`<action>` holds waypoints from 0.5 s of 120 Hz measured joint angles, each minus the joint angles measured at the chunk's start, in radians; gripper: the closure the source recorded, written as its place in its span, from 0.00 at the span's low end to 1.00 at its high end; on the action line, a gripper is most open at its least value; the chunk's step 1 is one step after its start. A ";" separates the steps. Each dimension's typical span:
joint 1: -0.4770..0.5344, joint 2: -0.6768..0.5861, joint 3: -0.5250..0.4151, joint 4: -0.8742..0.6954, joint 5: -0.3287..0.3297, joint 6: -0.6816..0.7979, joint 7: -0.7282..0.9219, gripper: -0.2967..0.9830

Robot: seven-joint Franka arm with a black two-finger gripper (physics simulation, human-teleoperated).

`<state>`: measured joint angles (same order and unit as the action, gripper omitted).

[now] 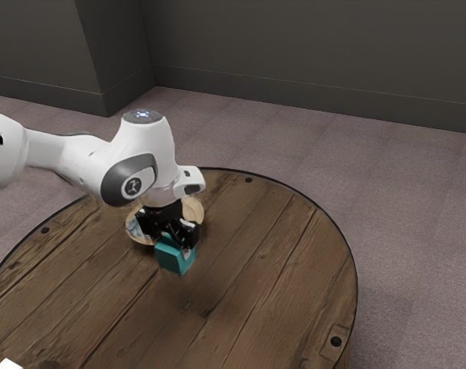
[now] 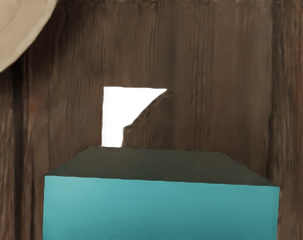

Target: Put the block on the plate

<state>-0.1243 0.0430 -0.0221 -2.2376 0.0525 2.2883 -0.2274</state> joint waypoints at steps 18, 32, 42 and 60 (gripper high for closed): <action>0.079 0.038 0.000 0.075 0.002 -0.044 0.018 0.47; 0.152 0.099 -0.001 0.152 0.010 -0.075 0.042 0.47; 0.179 0.155 -0.001 0.225 0.019 -0.102 0.064 0.48; 0.215 0.249 -0.005 0.345 0.044 -0.152 0.108 0.48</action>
<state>0.0902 0.2918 -0.0270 -1.8928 0.0970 2.1366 -0.1196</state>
